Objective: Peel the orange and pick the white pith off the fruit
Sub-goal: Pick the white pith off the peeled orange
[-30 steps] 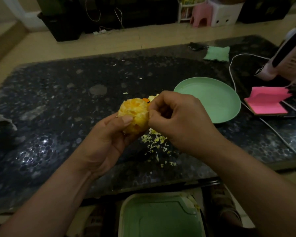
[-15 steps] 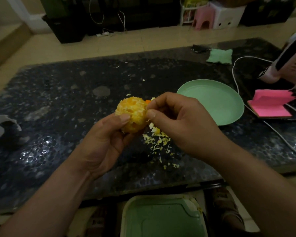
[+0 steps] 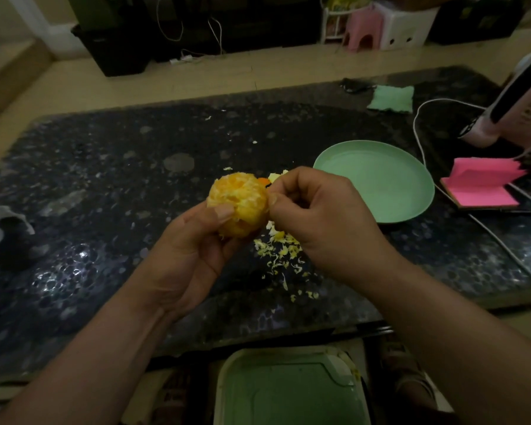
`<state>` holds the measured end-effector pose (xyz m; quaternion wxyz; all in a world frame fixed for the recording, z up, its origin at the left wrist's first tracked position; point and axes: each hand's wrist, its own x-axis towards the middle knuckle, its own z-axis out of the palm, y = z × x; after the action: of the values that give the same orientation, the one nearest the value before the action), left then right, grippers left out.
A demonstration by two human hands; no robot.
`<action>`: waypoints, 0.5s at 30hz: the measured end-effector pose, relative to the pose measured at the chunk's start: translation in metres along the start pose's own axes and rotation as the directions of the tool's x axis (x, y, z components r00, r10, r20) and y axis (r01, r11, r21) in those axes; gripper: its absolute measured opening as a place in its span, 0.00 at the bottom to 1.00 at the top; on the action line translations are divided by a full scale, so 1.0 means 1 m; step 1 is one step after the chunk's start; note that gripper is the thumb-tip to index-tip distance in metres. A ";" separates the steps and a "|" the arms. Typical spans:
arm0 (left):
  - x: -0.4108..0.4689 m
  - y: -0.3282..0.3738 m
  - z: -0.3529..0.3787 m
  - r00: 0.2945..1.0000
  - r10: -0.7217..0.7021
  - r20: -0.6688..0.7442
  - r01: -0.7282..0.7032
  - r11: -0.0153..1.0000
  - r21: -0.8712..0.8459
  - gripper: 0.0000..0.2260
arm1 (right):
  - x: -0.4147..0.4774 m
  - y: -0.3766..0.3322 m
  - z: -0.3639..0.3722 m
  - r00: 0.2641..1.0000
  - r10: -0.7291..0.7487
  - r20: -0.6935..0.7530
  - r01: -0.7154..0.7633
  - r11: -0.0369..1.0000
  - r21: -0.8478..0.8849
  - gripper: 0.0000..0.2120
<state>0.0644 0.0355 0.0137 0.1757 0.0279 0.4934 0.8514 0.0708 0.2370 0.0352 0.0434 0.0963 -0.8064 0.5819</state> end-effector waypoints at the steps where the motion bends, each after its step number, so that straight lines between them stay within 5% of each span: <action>1: 0.000 0.001 0.000 1.000 -0.012 0.017 0.012 1.000 -0.027 0.28 | 0.002 0.001 -0.001 0.999 0.039 0.026 -0.040 0.998 0.055 0.05; 7: -0.001 0.006 -0.004 0.998 -0.038 0.042 0.044 0.988 -0.147 0.33 | 0.008 0.003 -0.005 0.959 0.220 0.176 -0.278 0.846 0.455 0.08; 12: 0.000 0.006 -0.007 0.999 -0.032 0.018 0.034 0.990 -0.138 0.33 | 0.013 0.009 -0.005 0.940 0.232 0.252 -0.330 0.811 0.484 0.10; 15: 0.001 0.007 -0.011 0.998 -0.021 -0.060 0.012 0.989 -0.149 0.42 | 0.018 0.013 -0.004 0.929 0.278 0.246 -0.361 0.831 0.423 0.11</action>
<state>0.0594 0.0238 0.0137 0.1693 -0.0154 0.4341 0.8847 0.0502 0.2428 0.0281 -0.1494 0.0177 -0.6504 0.7446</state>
